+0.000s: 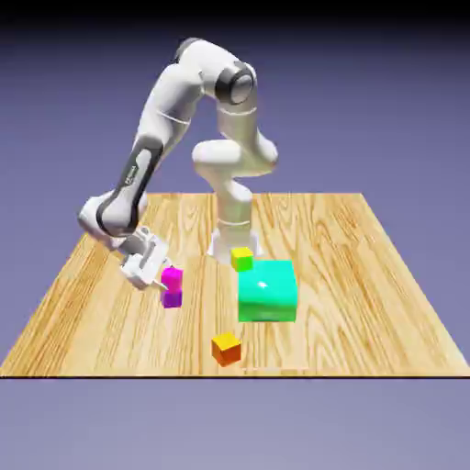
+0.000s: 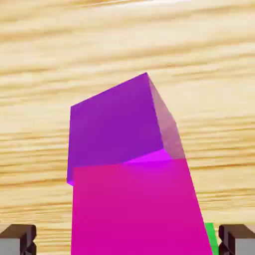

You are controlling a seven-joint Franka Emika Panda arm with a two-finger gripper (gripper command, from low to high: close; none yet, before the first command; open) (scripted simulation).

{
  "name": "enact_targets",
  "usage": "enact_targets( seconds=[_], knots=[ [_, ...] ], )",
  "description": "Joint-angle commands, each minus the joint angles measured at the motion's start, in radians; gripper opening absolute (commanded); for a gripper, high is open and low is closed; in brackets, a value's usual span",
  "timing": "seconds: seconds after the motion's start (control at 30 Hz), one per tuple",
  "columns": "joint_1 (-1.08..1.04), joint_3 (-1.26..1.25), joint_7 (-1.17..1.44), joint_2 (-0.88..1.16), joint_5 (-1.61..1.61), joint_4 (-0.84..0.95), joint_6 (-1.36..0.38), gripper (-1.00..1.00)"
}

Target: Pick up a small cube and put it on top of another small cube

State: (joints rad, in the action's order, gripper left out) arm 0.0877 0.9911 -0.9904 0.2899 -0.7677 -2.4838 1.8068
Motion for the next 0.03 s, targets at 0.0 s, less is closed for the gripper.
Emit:
enact_targets(
  seconds=[0.0],
  knots=[
    [0.001, 0.004, -0.003, -0.004, 0.006, 0.001, -0.002, 1.00]
  ],
)
